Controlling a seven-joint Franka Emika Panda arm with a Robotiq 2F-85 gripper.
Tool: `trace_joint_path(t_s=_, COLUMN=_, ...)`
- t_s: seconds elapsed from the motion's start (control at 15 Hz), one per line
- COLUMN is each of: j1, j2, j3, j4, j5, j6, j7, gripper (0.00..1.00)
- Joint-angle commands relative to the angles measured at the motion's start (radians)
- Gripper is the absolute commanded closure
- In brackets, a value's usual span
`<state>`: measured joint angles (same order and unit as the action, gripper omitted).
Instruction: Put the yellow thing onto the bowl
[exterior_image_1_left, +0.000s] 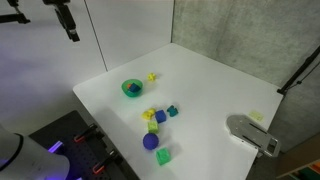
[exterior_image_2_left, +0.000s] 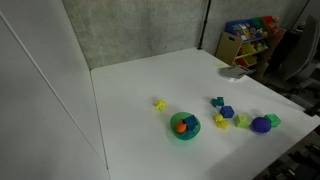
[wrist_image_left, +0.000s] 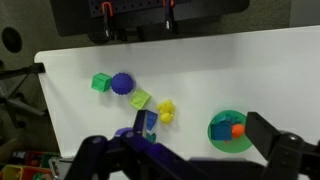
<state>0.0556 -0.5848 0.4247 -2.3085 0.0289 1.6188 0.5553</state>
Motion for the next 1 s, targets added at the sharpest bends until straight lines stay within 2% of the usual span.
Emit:
trace_joint_path(t_s=0.0, j1=0.028, j2=0.008, j3=-0.022, j4=0.002, j5=-0.012, j6=-0.002, j7=0.013, gripper=0.00)
trace_joint_path(t_s=0.6, j1=-0.016, j2=0.159, j3=-0.150, j4=0.112, j5=-0.036, j6=0.096, j7=-0.062, gripper=0.00)
trace_joint_path(t_s=0.93, j1=-0.020, j2=0.305, j3=-0.237, j4=0.143, j5=-0.007, j6=0.220, j7=-0.147, gripper=0.00)
